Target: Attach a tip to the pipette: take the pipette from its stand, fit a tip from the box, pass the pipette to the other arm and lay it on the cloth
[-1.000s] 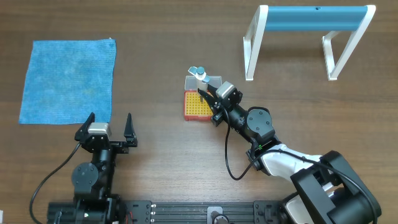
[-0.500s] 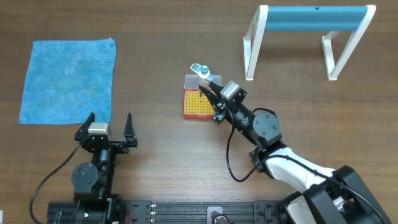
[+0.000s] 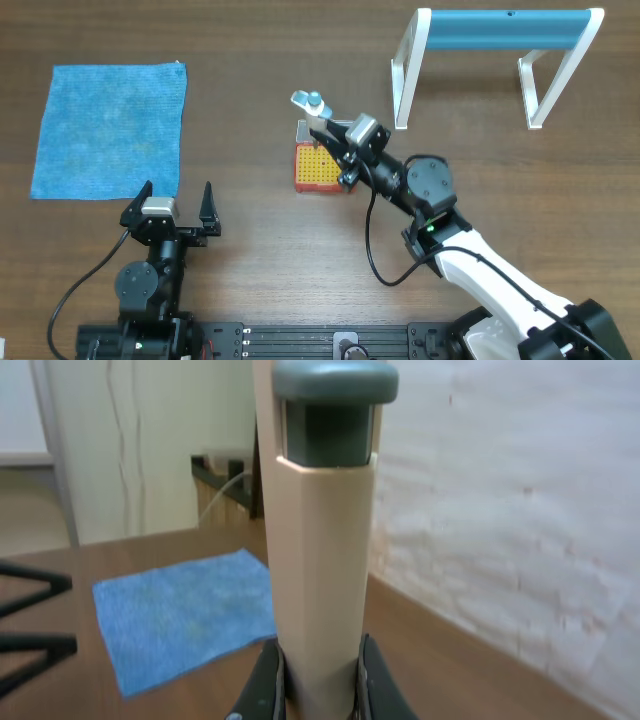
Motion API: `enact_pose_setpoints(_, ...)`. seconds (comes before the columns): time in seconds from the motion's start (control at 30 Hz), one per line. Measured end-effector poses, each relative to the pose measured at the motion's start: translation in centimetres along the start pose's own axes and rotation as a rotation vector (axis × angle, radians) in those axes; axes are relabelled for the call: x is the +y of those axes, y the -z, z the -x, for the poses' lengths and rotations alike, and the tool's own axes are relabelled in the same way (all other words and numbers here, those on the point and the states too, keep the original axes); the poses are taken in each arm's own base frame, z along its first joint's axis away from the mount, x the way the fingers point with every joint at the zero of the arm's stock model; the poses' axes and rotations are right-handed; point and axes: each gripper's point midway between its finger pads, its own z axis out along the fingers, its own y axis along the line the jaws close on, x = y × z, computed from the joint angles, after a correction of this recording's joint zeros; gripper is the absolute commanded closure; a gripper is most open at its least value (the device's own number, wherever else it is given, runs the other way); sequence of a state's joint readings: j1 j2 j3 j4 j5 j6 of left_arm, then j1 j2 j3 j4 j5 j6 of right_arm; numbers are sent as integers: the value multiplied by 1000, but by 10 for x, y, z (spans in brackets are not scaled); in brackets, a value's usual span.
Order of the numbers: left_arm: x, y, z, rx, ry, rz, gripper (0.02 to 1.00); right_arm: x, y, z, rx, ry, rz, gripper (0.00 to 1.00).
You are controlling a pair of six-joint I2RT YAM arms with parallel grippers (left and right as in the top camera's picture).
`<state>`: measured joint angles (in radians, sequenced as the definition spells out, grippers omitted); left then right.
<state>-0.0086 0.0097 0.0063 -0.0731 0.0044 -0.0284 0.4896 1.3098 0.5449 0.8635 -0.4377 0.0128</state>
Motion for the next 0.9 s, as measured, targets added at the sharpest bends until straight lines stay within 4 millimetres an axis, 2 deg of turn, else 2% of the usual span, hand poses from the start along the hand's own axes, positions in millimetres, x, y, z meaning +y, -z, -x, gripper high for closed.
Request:
enact_pose_setpoints(0.23,0,0,0,0,0,0,23,-6,-17,48,-40,23,69,925)
enact_pose_setpoints(0.33,0,0,0,0,0,0,23,-4,-27,80,-59,37,124,925)
enact_pose_setpoints(0.57,0,0,0,0,0,0,23,6,-48,139,-61,36,251,925)
enact_pose_setpoints(0.7,0,0,0,0,0,0,23,19,-49,155,-88,50,303,928)
enact_pose_setpoints(0.9,0,0,0,0,0,0,23,17,-47,155,-84,40,314,925)
